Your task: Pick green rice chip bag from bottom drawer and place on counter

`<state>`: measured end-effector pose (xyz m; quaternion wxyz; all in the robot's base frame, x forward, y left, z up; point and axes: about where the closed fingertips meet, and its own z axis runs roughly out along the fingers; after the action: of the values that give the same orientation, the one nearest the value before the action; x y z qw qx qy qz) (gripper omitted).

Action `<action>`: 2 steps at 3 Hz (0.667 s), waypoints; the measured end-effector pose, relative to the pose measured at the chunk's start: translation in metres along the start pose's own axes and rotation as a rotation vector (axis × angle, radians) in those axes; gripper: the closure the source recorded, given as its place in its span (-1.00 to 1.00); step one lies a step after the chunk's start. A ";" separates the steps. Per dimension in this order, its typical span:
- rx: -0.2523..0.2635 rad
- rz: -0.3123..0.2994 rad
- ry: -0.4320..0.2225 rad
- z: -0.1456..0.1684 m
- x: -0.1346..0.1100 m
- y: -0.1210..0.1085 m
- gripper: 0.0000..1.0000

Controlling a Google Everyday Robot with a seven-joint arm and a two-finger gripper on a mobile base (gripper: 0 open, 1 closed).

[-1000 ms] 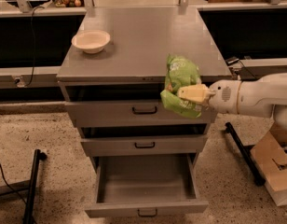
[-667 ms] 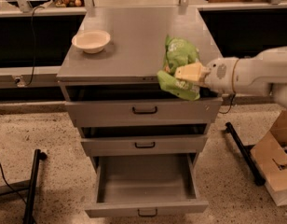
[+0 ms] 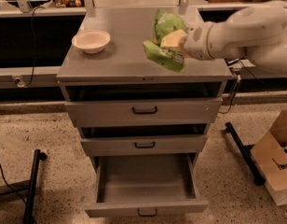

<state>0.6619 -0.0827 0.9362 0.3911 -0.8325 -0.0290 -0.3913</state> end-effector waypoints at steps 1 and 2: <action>-0.039 0.055 0.002 0.040 0.022 0.008 1.00; -0.054 0.118 0.000 0.072 0.038 0.022 0.62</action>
Offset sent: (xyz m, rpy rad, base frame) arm 0.1230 0.0270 -0.0311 0.0726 0.1504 -0.1283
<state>0.7415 -0.0592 0.9197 0.3908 -0.8429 0.0306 -0.3685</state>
